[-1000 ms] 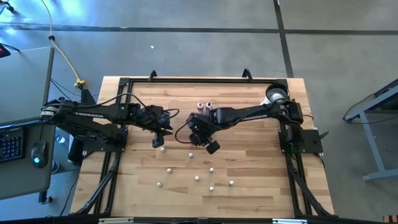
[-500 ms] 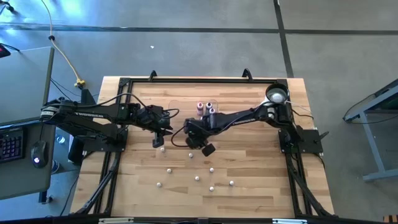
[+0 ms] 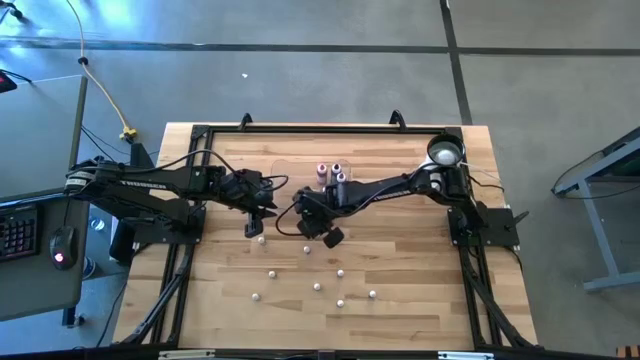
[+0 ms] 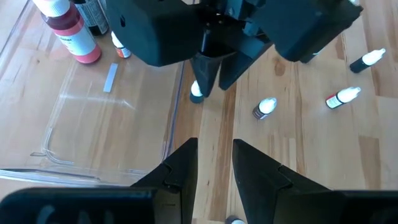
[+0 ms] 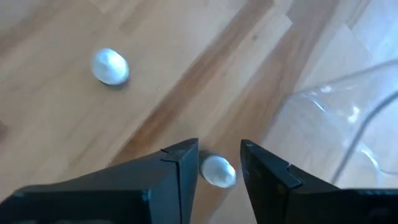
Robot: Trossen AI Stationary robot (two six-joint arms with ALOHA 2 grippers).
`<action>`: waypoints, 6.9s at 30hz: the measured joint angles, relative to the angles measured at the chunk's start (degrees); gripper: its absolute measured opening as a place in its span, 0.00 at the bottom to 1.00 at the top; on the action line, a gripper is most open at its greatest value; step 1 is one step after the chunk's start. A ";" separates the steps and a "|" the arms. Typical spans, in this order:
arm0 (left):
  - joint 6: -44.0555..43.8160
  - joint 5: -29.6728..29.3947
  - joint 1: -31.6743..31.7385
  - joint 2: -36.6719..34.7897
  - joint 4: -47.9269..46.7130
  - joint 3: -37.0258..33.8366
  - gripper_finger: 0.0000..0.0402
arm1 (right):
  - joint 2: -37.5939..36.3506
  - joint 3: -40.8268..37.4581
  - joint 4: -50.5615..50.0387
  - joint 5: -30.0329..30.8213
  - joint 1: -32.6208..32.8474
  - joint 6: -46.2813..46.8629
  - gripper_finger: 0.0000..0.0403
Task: Pick & Place food coloring
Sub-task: Put the small blue food coloring bottle into the transparent bin, then put the small green food coloring bottle into the transparent bin
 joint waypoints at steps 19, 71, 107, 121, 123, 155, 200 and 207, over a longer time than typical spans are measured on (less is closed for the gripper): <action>0.00 0.00 -0.02 0.00 0.00 0.00 0.25 | 0.02 -0.02 -3.51 -4.85 -2.91 1.66 0.28; 0.00 0.00 -0.01 0.00 -0.43 0.00 0.25 | 1.90 0.00 -5.56 -1.94 -2.82 -1.93 0.28; -0.02 0.00 -0.01 0.00 -0.89 0.00 0.25 | 1.66 0.00 -7.99 0.80 -2.86 1.69 0.25; -0.02 0.00 0.00 0.00 -0.87 0.00 0.25 | 1.62 0.00 -6.91 -0.76 -2.86 1.58 0.25; -0.02 0.00 0.00 0.00 -0.90 0.00 0.25 | 1.62 0.00 -6.93 -0.76 -2.86 1.58 0.25; -0.08 0.00 -0.02 -0.02 -0.87 0.00 0.25 | -11.78 0.02 -6.00 10.66 -6.46 -3.46 0.17; -0.04 -0.02 -0.02 -0.02 -0.75 -0.02 0.25 | -5.74 0.00 -12.52 6.58 -12.05 -1.20 0.26; -0.04 -0.02 -0.01 -0.02 -0.75 -0.02 0.25 | -10.94 0.00 -16.17 10.81 -4.27 1.38 0.26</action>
